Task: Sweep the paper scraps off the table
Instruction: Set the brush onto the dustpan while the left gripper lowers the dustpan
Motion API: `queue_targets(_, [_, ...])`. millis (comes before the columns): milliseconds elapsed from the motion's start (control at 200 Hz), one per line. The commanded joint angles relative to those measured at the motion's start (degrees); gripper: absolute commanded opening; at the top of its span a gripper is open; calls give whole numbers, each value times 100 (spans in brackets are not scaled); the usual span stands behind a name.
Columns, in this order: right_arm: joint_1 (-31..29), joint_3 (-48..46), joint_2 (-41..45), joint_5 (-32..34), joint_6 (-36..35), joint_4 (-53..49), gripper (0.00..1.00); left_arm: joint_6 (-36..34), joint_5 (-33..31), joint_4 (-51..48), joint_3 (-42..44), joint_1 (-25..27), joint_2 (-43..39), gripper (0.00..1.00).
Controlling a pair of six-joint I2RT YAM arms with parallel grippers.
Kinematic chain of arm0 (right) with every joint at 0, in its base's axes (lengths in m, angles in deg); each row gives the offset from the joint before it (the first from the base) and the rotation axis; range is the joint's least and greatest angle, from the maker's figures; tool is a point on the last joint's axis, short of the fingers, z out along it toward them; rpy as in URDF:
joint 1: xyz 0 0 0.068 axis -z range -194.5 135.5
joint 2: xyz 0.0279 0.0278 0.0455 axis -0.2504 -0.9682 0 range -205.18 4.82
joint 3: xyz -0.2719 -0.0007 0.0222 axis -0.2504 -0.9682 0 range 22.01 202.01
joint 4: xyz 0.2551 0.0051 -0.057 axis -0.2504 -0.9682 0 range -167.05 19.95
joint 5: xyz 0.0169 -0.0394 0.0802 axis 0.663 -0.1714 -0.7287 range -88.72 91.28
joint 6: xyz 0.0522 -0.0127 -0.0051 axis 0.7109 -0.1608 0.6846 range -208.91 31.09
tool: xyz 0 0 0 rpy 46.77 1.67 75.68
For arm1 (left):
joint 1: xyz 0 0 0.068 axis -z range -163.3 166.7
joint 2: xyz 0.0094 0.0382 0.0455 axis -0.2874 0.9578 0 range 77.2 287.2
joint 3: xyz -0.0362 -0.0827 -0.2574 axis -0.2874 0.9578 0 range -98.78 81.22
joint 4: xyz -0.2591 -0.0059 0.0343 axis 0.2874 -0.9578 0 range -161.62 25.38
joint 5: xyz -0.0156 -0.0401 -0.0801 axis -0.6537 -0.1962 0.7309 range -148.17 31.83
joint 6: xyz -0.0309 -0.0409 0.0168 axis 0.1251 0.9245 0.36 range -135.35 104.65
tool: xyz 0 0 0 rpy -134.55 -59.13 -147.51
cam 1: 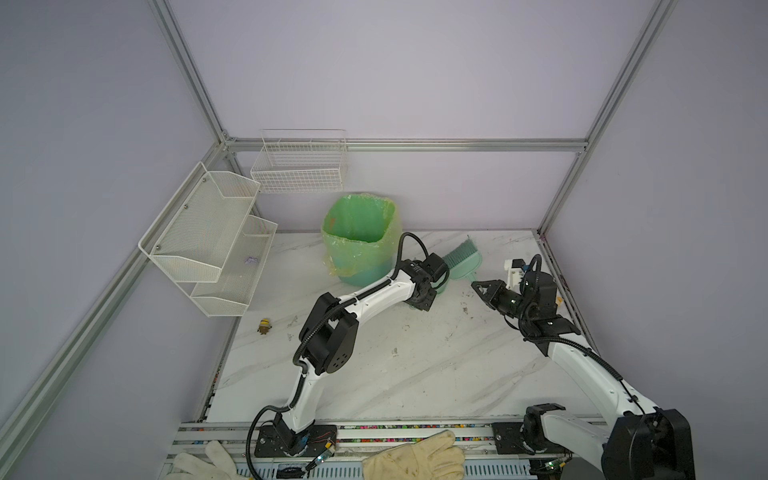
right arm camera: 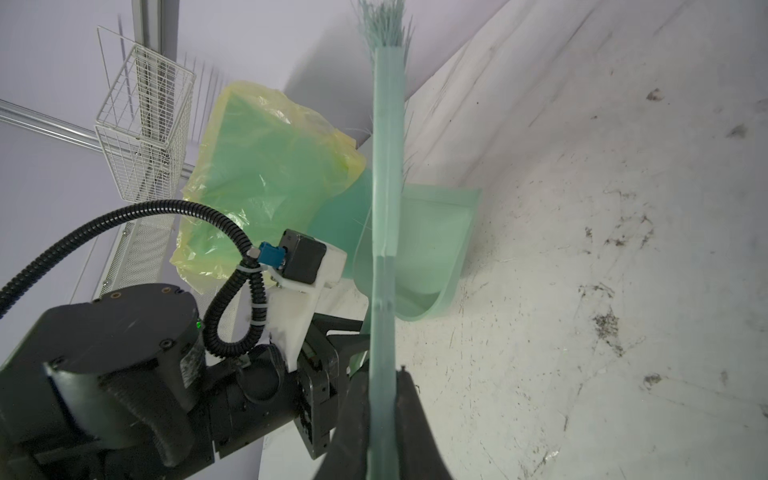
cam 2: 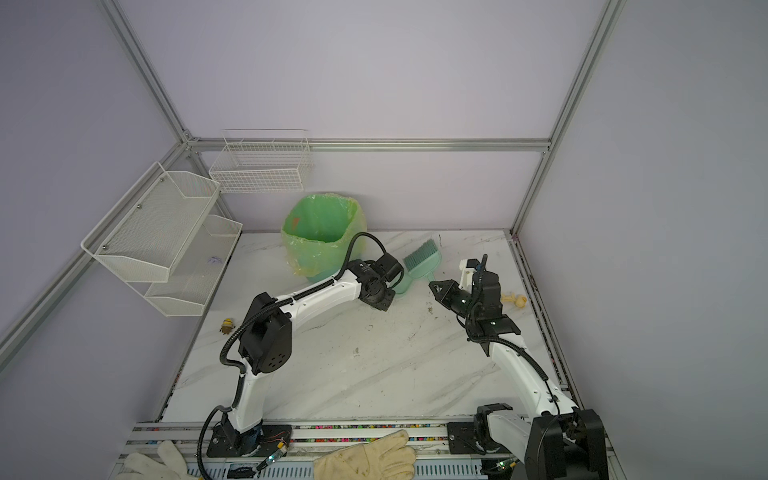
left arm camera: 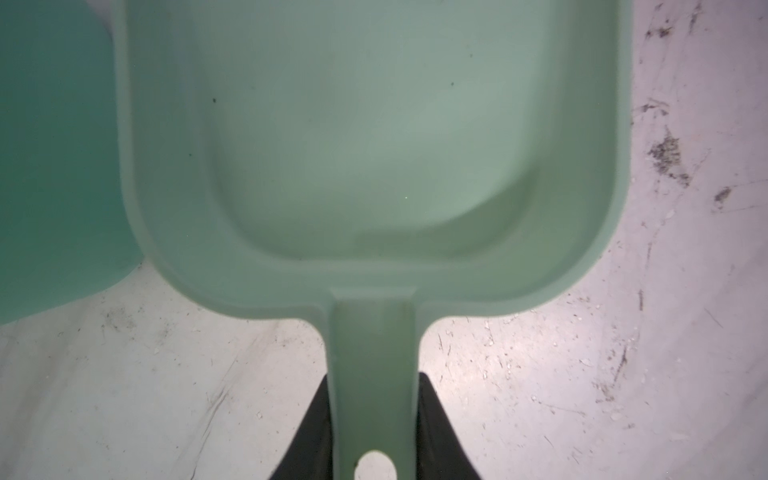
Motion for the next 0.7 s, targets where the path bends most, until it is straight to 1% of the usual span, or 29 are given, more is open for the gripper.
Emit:
queue_targets(0, [26, -172, -94, -254, 442, 969, 0, -192, -97, 322, -539, 36, -1, 0])
queue_targets(105, [21, -342, -220, -270, 596, 1274, 0, -251, 17, 471, -508, 34, 61, 0])
queue_targets(410, [-5, -663, -762, -424, 957, 2042, 0, -363, -8, 818, -276, 35, 157, 0])
queue_targets(695, [-283, -738, -1209, -433, 1042, 2439, 0, -389, 4, 944, -209, 37, 342, 0])
